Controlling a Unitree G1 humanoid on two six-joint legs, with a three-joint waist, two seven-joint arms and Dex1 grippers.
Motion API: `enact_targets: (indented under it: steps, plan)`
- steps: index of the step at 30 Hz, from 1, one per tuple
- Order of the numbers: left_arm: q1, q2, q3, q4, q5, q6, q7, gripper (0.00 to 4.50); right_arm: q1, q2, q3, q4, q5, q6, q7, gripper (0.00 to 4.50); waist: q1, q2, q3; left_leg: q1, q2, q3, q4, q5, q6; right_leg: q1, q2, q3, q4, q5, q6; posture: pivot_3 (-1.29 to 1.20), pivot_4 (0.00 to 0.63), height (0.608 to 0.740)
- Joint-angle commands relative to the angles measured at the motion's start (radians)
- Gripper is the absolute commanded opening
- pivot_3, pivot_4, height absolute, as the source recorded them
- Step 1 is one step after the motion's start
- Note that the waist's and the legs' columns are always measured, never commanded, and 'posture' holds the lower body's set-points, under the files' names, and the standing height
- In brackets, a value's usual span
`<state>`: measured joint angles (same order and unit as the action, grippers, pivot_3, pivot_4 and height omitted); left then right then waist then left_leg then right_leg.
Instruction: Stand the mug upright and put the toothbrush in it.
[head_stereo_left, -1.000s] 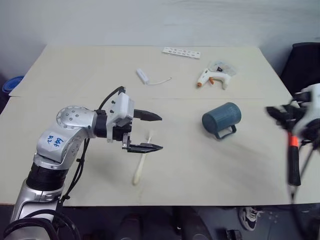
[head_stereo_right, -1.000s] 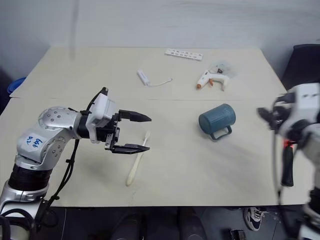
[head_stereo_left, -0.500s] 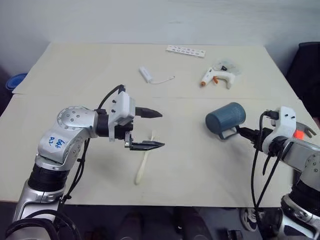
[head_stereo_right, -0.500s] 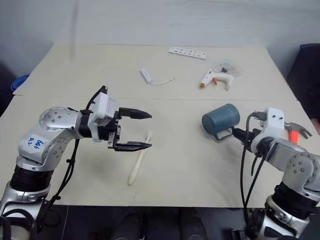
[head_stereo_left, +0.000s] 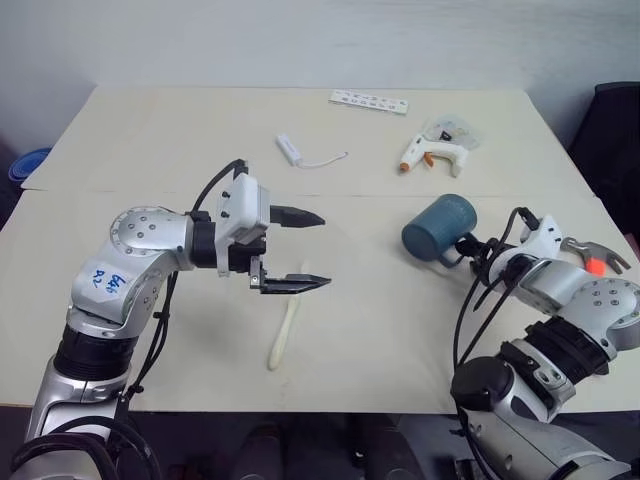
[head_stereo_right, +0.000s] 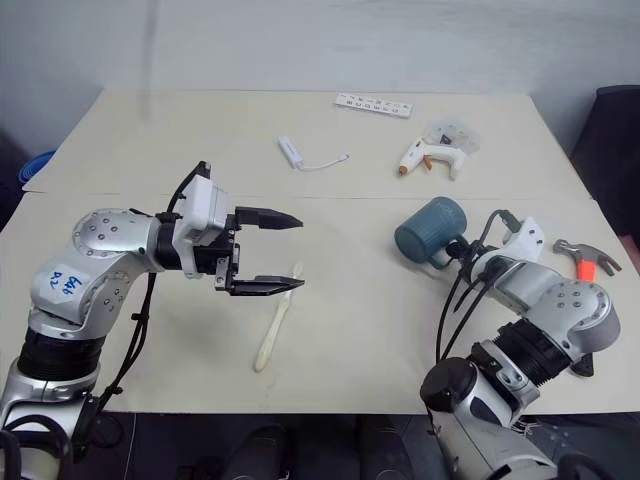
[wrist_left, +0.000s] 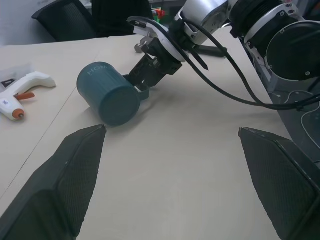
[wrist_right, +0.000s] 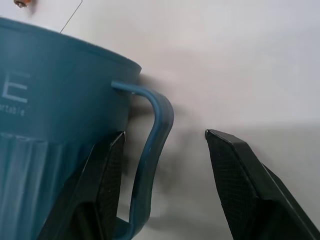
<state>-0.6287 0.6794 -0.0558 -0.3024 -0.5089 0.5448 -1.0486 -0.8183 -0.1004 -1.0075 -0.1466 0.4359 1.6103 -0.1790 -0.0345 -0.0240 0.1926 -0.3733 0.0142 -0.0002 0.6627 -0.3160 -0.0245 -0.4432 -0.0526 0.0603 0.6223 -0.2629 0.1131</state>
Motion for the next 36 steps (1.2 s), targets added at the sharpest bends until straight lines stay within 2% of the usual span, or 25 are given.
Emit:
enact_targets:
  steps: [1, 4, 7, 13, 24, 28, 31, 33, 36]
  plan:
    - [-0.022, 0.013, 0.034, -0.029, -0.019, 0.003, 0.008, 4.5, 0.051, -0.017, 0.067, 0.011, -0.018, 0.004, 0.026, 2.67, -0.001, 0.0, 0.0, 0.0, 0.0, 0.0, 0.0, 0.0, 0.0, 0.0, 0.0, 0.0, 0.0, 0.0, 0.0, 0.0, 0.15, 0.74]
    - [-0.017, 0.014, 0.034, -0.034, -0.018, 0.005, 0.01, 4.5, 0.081, -0.034, 0.126, 0.013, -0.026, -0.003, 0.058, 2.67, -0.001, 0.0, 0.0, 0.001, 0.0, 0.001, 0.0, 0.0, 0.0, 0.0, 0.0, 0.0, -0.001, 0.0, 0.0, 0.0, 0.15, 0.74]
    - [-0.013, 0.018, 0.038, -0.039, -0.02, 0.009, 0.012, 4.5, 0.102, -0.047, 0.172, 0.012, -0.026, -0.015, 0.088, 2.09, -0.002, 0.0, 0.0, 0.001, 0.0, 0.002, 0.0, 0.0, 0.0, 0.0, 0.001, 0.0, 0.0, 0.0, 0.0, 0.0, 0.15, 0.74]
    - [-0.011, 0.022, 0.041, -0.037, -0.02, 0.008, 0.011, 4.5, 0.105, -0.059, 0.19, 0.001, -0.038, -0.021, 0.119, 0.06, -0.013, 0.0, 0.0, 0.001, 0.001, 0.002, 0.0, 0.0, 0.0, 0.0, 0.002, 0.0, 0.0, 0.0, 0.0, 0.0, 0.15, 0.74]
    - [-0.011, 0.023, 0.044, -0.035, -0.026, 0.011, 0.004, 4.5, 0.126, -0.095, 0.284, -0.077, -0.021, -0.07, 0.198, 0.02, -0.021, 0.0, 0.0, 0.001, 0.001, -0.002, -0.001, 0.0, 0.0, 0.0, 0.002, 0.001, -0.001, 0.0, 0.0, 0.0, 0.15, 0.74]
    - [-0.011, 0.036, 0.063, -0.03, -0.029, 0.017, 0.005, 4.5, 0.167, -0.177, 0.509, -0.166, -0.019, -0.377, 0.348, 0.02, -0.022, 0.002, 0.001, 0.0, 0.0, -0.002, -0.001, 0.0, 0.0, 0.0, 0.001, 0.001, -0.002, 0.0, 0.0, 0.0, 0.15, 0.74]
    - [0.004, 0.056, 0.103, -0.036, -0.057, 0.047, 0.017, 4.5, 0.211, -0.164, 0.644, -0.221, -0.007, -0.54, 0.442, 0.02, -0.031, 0.002, 0.001, 0.001, 0.001, -0.002, -0.002, 0.0, 0.0, -0.001, 0.003, 0.002, -0.002, 0.0, 0.0, 0.0, 0.15, 0.74]
    - [0.023, 0.072, 0.142, -0.042, -0.086, 0.079, 0.028, 4.5, 0.267, -0.154, 0.765, -0.22, -0.059, -0.695, 0.484, 0.02, -0.034, 0.002, 0.001, 0.001, 0.003, -0.002, -0.003, 0.0, 0.0, -0.001, 0.006, 0.002, -0.002, 0.0, -0.001, 0.0, 0.15, 0.74]
    - [0.065, 0.107, 0.205, -0.056, -0.128, 0.132, 0.043, 4.5, 0.328, -0.073, 0.899, -0.145, -0.131, -0.987, 0.513, 0.02, -0.039, 0.002, 0.001, 0.002, 0.004, -0.002, -0.005, 0.0, 0.0, -0.001, 0.006, 0.001, -0.001, -0.001, -0.002, 0.0, 0.15, 0.74]
